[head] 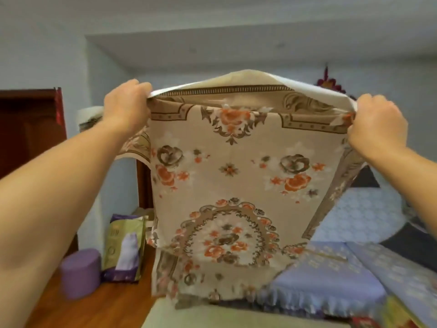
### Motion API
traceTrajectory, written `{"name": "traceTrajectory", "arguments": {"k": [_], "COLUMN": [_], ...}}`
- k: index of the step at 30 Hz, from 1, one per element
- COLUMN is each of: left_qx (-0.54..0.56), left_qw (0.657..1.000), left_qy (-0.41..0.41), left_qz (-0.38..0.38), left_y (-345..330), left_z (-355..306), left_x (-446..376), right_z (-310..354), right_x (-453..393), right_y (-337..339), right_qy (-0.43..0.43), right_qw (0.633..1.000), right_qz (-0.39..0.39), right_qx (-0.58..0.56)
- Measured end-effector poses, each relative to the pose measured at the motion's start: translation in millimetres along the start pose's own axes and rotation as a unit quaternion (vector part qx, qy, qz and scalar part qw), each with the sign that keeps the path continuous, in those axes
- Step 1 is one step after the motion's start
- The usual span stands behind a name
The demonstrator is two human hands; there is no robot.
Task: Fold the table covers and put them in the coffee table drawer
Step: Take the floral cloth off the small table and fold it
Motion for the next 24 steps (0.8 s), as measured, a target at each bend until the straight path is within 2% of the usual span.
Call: {"name": "traceTrajectory", "arguments": {"k": [3, 5, 6, 7, 8, 10, 11, 12, 14, 16, 20, 24], "left_qx": [-0.011, -0.001, 0.006, 0.013, 0.022, 0.042, 0.064, 0.082, 0.079, 0.095, 0.136, 0.111], "left_qw": [0.995, 0.982, 0.972, 0.96, 0.953, 0.956, 0.957, 0.951, 0.92, 0.889, 0.859, 0.792], "left_qy": [-0.022, -0.022, -0.021, -0.02, -0.026, -0.055, -0.046, -0.021, 0.014, 0.01, 0.029, 0.058], "left_qz": [0.101, 0.188, 0.236, 0.278, 0.303, 0.286, 0.279, 0.298, 0.384, 0.448, 0.492, 0.597], "left_y": [8.8, 14.4, 17.6, 20.5, 26.6, 44.3, 53.4, 58.0, 55.8, 54.5, 72.4, 85.5], "left_z": [-12.4, -22.2, -27.3, -31.0, -36.8, -49.2, -52.0, -50.1, -37.2, -27.1, -36.7, -35.8], "left_x": [67.1, 120.1, 147.0, 174.5, 201.5, 257.9, 290.4, 326.7, 407.2, 483.3, 602.6, 700.5], "right_z": [-21.1, -36.6, -43.8, -49.7, -56.3, -75.6, -89.3, -104.5, -131.1, -146.7, -166.1, -174.0], "right_x": [55.2, 102.1, 127.6, 153.6, 181.0, 244.6, 281.3, 319.7, 395.9, 463.0, 575.1, 653.5], "right_y": [-8.8, -16.9, -18.3, -17.1, -12.0, 1.2, 4.1, 2.9, 1.9, 15.1, 53.4, 73.1], "right_qy": [0.039, 0.053, 0.063, 0.083, 0.106, 0.142, 0.156, 0.173, 0.193, 0.185, 0.128, 0.11], "right_qw": [0.992, 0.963, 0.948, 0.945, 0.954, 0.971, 0.973, 0.968, 0.954, 0.944, 0.921, 0.85], "right_qz": [0.121, 0.263, 0.308, 0.312, 0.274, 0.192, 0.17, 0.18, 0.229, 0.269, 0.364, 0.515], "right_qx": [0.014, 0.031, 0.041, 0.054, 0.056, 0.022, 0.0, -0.013, -0.018, -0.041, -0.044, 0.024]}}
Point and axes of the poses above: each hand's wrist, its own x-axis away from the middle knuckle, its own y-axis out of the back of the hand, z = x × y, the point moved 3 cm from there along -x, towards the middle knuckle, and after that the axes turned 9 degrees about x, right-handed, at the moved point
